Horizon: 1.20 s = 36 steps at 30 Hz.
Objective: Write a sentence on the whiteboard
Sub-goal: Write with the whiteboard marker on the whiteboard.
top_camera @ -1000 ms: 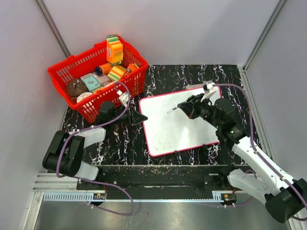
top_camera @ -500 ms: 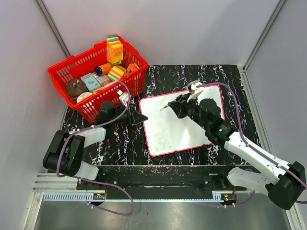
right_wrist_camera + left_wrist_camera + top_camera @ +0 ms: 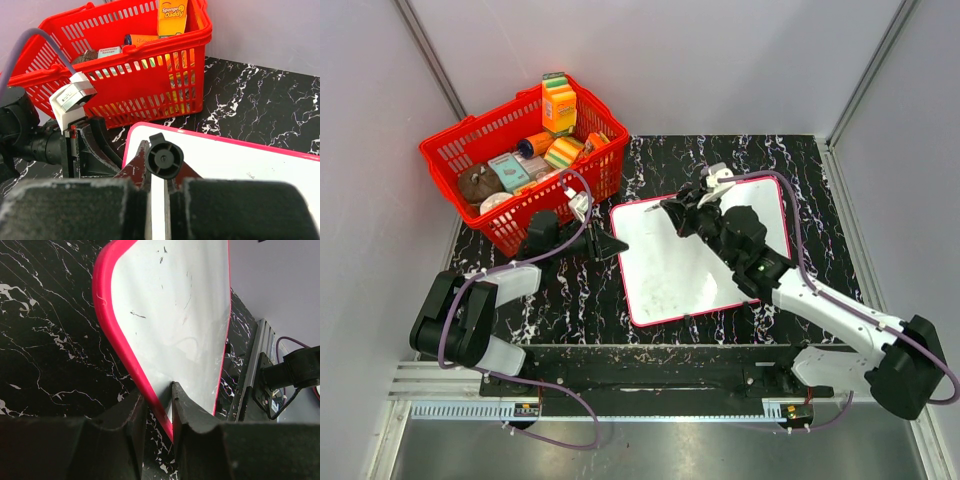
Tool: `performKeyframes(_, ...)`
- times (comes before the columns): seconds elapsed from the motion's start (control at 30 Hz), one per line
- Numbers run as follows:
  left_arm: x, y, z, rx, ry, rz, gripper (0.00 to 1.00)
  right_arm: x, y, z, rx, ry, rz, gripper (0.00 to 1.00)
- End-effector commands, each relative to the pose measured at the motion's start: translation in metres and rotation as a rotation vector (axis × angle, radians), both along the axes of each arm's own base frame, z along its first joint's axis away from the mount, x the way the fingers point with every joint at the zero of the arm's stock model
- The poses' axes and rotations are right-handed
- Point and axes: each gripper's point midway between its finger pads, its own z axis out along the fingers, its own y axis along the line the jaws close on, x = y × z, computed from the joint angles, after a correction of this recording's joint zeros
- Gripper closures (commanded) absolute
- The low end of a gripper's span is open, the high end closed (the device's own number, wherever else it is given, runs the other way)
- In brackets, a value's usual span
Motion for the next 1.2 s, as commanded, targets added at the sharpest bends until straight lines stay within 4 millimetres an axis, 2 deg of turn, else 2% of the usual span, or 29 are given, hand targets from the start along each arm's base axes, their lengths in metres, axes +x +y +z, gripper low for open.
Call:
performKeyframes(0.0, 0.004, -0.006, 0.000, 0.033, -0.088, -0.029, 1.00, 0.005, 0.010, 0.020, 0.023, -0.080, -0.013, 1.00)
performKeyframes(0.57, 0.004, -0.007, 0.000, 0.033, -0.087, -0.037, 1.00, 0.022, 0.034, -0.003, -0.024, -0.073, -0.057, 1.00)
performKeyframes(0.9, 0.003, -0.008, 0.000, 0.032, -0.087, -0.042, 1.00, 0.025, 0.034, -0.016, -0.042, -0.061, -0.072, 1.00)
performKeyframes(1.17, 0.003, -0.008, 0.000, 0.032, -0.087, -0.044, 1.00, 0.022, 0.030, -0.037, -0.074, -0.025, -0.073, 1.00)
